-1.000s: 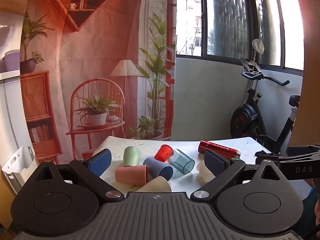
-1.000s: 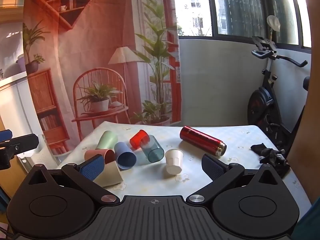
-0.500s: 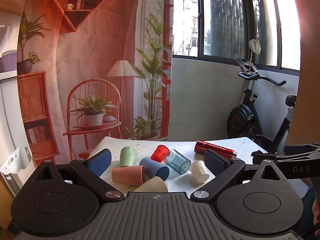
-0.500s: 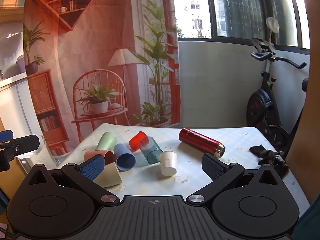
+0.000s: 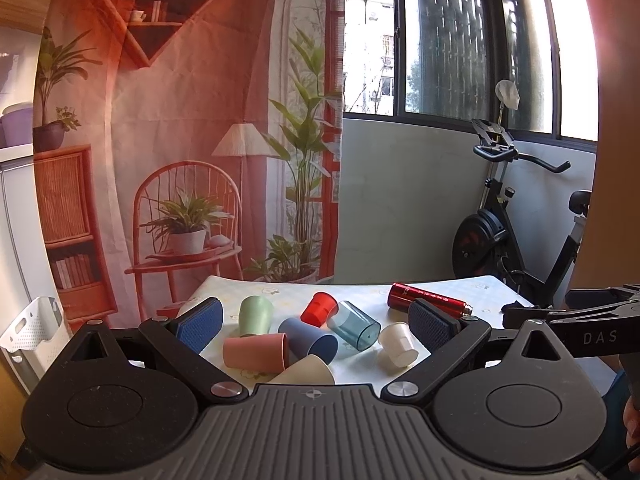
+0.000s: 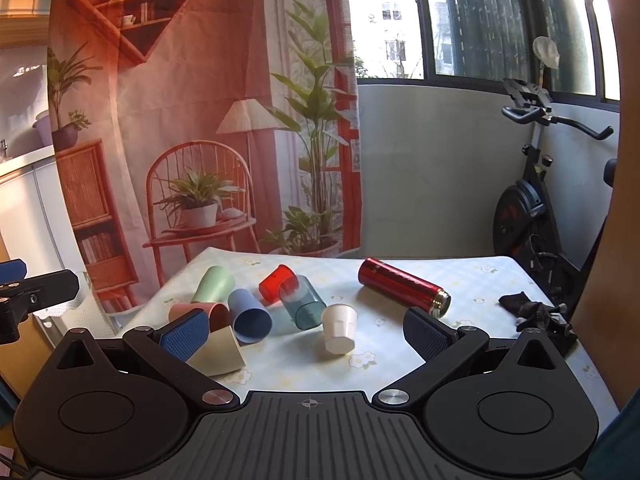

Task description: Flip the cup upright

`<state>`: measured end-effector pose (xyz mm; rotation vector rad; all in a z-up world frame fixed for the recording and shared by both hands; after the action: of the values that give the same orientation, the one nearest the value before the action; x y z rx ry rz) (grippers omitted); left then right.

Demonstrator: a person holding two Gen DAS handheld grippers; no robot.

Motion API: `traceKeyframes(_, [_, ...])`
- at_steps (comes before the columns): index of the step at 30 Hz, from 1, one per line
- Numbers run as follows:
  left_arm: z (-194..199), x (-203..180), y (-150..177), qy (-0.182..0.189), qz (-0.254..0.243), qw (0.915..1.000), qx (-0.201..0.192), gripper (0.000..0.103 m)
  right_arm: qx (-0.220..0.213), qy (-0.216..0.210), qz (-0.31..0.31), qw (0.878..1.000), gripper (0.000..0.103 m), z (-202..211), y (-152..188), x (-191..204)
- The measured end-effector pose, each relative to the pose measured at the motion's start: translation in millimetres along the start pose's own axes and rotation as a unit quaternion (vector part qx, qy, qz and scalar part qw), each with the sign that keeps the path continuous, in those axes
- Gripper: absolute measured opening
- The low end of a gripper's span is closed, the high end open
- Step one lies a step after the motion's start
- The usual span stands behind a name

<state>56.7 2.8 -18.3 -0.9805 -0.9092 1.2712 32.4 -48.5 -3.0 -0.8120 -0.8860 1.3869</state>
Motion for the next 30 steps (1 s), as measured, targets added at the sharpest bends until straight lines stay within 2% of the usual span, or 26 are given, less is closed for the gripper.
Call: traceKeyframes(30, [0.2,-4.7,-1.2,0.001,-0.002,1.0,-0.004,0.1,-0.002,0.0,0.0,1.0,0.103,1.8,-1.7,-0.9])
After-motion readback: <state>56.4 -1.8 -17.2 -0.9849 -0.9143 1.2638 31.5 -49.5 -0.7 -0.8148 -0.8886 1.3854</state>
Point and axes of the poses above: each gripper's, at about its wrist camera, not at the fingertips, and z roughly against the way its jaws point, x to its left, y to its underside, the point moved 6 cm from there along -z, roughly the way its jaws point, and after that the axes turned 2 degrees about y, right-handed, at the moved point
